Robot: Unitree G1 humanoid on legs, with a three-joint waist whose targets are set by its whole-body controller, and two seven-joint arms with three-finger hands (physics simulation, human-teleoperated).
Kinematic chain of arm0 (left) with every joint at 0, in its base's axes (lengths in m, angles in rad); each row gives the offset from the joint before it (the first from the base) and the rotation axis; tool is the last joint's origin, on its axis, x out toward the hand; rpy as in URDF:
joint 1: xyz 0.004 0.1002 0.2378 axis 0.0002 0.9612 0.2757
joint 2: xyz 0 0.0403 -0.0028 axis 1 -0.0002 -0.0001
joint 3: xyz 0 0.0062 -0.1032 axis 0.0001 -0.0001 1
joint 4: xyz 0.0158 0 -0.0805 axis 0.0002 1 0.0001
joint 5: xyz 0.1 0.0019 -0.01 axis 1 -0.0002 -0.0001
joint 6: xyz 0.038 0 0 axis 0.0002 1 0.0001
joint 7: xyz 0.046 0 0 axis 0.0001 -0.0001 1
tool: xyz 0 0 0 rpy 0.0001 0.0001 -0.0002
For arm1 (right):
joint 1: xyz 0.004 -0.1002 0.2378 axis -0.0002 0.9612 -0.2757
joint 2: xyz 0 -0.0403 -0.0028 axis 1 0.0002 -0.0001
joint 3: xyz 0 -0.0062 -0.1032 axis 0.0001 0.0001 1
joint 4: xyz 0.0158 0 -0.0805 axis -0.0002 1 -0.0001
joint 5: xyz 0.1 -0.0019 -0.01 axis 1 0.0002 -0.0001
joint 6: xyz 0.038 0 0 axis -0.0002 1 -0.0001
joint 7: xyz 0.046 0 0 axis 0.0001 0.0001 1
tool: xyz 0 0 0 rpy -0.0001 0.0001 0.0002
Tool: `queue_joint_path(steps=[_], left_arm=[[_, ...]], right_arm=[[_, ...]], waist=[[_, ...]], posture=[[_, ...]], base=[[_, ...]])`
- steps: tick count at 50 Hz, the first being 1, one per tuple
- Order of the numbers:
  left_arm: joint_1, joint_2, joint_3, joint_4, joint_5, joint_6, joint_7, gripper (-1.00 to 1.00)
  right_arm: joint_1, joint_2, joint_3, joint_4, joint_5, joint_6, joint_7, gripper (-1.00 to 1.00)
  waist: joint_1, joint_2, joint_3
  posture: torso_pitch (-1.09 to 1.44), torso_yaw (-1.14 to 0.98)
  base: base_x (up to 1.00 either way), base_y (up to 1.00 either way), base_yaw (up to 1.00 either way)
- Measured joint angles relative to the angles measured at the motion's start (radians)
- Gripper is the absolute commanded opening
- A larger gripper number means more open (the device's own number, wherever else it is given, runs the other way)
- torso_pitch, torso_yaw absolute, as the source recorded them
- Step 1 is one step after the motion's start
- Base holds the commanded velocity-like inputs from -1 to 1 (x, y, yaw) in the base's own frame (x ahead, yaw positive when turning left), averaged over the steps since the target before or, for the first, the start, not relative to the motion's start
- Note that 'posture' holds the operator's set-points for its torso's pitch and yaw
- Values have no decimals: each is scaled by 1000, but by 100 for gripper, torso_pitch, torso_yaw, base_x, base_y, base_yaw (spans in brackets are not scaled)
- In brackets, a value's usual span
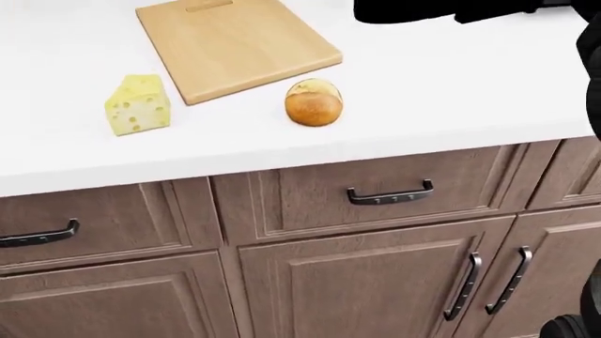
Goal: Place the bread and cheese on the cutting board.
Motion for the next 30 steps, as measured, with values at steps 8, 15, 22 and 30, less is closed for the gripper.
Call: queue_joint_path(steps=[8,15,22,30], left_arm=[[-19,3,8,-27,-6,-24,3,100],[-4,-7,-14,-14,-14,1,-4,100],[-13,-5,-6,-24,-7,-11,0,100],[-12,3,7,-13,-7,-1,8,100]], right_arm=[[-11,-8,-29,-18,-14,-14,9,100],[-4,-2,-23,-5,-23,2,6,100],[-8,4,-23,-5,-27,-10,9,100],[-8,5,-14,-10,-18,3,20,100]], waist=[[5,-28,-12],[0,-22,4],[-11,72,-13],[-3,22,-16]], posture=[[0,0],[0,0],[0,0],[0,0]], base=[[23,0,0],[23,0,0],[23,0,0],[23,0,0]])
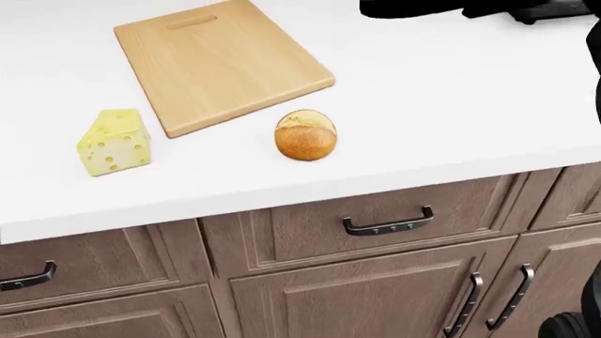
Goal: Place the bread and cheese on the cutting board.
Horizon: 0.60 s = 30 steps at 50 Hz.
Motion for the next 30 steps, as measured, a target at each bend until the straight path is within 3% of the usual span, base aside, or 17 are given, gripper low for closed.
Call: queue_joint_path(steps=[6,8,9,13,17,19,20,22,26,30], left_arm=[[-3,5,2,6,2,-16,-1,100],[8,-7,-12,0,-1,-12,-2,100],[9,-9,-22,0,-6,-7,-4,100],[3,-8,-26,-1,-15,-1,-10,100],[-2,-6,-14,-13,-6,-11,-6,100],[-3,-7,-15,-10,-3,-13,-6,100],[-2,-6,-13,-9,-2,-12,-6,100],[14,-9,-6,-6,2,-9,-4,100],[3,-6,-5,2,9,2,1,100],[-5,-2,1,-9,9,-18,-6,100]], right_arm=[[-1,-1,2,0,-9,-21,0,100],[13,-2,-6,5,-13,-16,-1,100],[20,-2,-10,10,-17,-10,-3,100],[9,-5,-11,16,-24,3,-4,100],[-1,-9,-21,-10,-18,-3,-3,100],[-1,-9,-18,-6,-18,-9,-2,100],[0,-4,-15,-4,-17,-10,-2,100],[14,5,2,-1,-12,-6,2,100],[6,-3,22,16,-15,-6,6,100],[-7,-10,1,28,-58,-27,-8,100]], waist=[[17,-79,-8],[6,-58,8],[3,-62,11],[1,-47,2],[-7,-5,4],[-15,30,2],[-13,35,1],[0,23,16],[-5,19,10],[-4,-32,33]], posture=[[0,0],[0,0],[0,0],[0,0],[0,0],[0,0],[0,0],[0,0],[0,0],[0,0]], base=[[22,0,0],[23,0,0],[22,0,0],[23,0,0],[24,0,0],[30,0,0],[30,0,0],[30,0,0],[13,0,0],[0,0,0]])
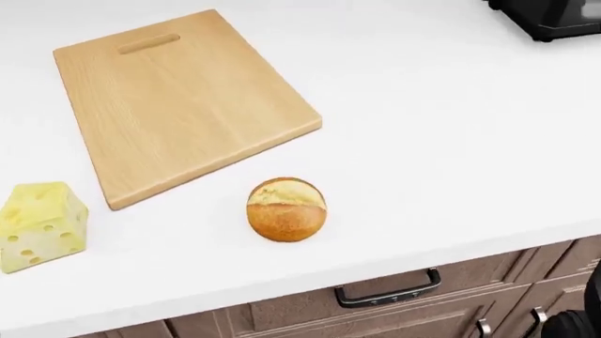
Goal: Place the bread and cheese on the cutting board.
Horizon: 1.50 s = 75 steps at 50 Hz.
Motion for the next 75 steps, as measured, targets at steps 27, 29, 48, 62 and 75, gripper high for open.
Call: queue_joint_path(steps=[27,29,48,62,75], left_arm=[[11,-3,-13,9,-10,15,5,100],[10,-2,-12,11,-8,12,4,100],[7,2,-12,7,-14,9,7,100],[8,-6,-14,0,-10,14,4,100],[6,5,1,6,-10,13,7,100]], right_arm=[[23,24,7,-3,-28,14,30,100],[23,24,7,-5,-29,12,31,100],[34,31,15,-1,-50,5,47,100],[36,35,9,-9,-61,6,53,100],[31,42,19,-16,-62,7,57,100]], waist=[[-10,17,-14],[-9,16,-15],[3,16,-17],[5,19,-33],[12,-4,-40]], posture=[[0,0],[0,0],[0,0],[0,0],[0,0]], base=[[0,0,0],[0,0,0],[0,0,1],[0,0,5],[0,0,11]])
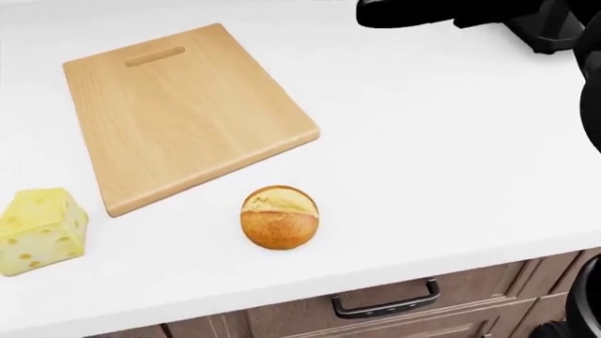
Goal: Place the bread and cheese on the cutting board.
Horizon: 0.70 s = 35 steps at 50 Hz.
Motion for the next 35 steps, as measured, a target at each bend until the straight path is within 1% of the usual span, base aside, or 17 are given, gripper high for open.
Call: queue_joint_path(steps=[3,4,6,9,11,13,15,17,20,22,27,28,29,30,31,32,35], left_arm=[[-2,3,3,2,-1,2,6,100],[-2,2,0,1,-2,1,6,100],[0,-4,-13,-1,-7,1,4,100],[2,-7,-29,-4,-18,3,-4,100],[1,-6,-26,-3,-17,1,-5,100],[-1,-4,-18,-5,-12,-2,-3,100],[-3,-4,-14,-8,-7,-5,0,100],[-5,-4,-13,-8,-5,-5,1,100],[12,-4,-6,-4,-1,-2,3,100],[11,-6,-9,4,4,3,5,100],[4,-7,-9,2,7,0,-2,100],[0,-3,-5,1,7,-1,-3,100],[-5,-1,-1,-1,7,-3,-2,100],[-9,1,1,-1,8,-7,-2,100],[-6,-4,1,-4,8,-10,-2,100],[1,-6,-2,-7,7,-9,-2,100],[4,-8,-17,3,-2,4,-3,100]], right_arm=[[4,2,6,2,2,-2,5,100],[5,1,4,5,1,-2,5,100],[12,-2,-5,12,-5,0,3,100],[19,-3,-17,20,-16,4,-1,100],[13,-3,-16,19,-19,3,-2,100],[8,-1,-11,12,-19,-7,0,100],[8,0,-7,9,-18,-15,3,100],[6,1,-5,12,-17,-16,5,100],[20,14,8,13,-14,-11,10,100],[21,14,14,21,-8,-3,15,100],[8,9,4,13,-16,-13,12,100],[3,6,7,12,-20,-18,11,100],[-1,3,8,11,-24,-20,9,100],[-4,2,8,10,-29,-20,9,100],[0,-1,6,10,-33,-20,9,100],[7,-1,4,11,-37,-17,8,100],[14,1,4,25,-50,-1,8,100]], waist=[[0,-19,4],[0,-19,6],[-9,1,7],[-10,-4,5],[-3,0,2],[-1,16,6],[-2,38,9],[-6,75,1],[3,70,1],[0,61,-5],[-5,16,-3],[-1,7,7],[6,-7,15],[11,-28,16],[11,-26,22],[8,-15,30],[-5,10,32]], posture=[[0,0],[0,0],[0,0],[0,0],[0,0],[0,0],[0,0],[0,0],[0,0],[0,0],[0,0],[0,0],[0,0],[0,0],[0,0],[0,0],[0,0]], base=[[0,0,11],[0,0,12],[0,0,12],[0,0,14],[0,0,16],[0,0,15],[0,0,16],[0,0,15],[0,0,17],[0,0,17],[0,0,13],[0,0,0],[0,0,0],[0,0,0],[0,0,0],[0,0,0],[0,0,0]])
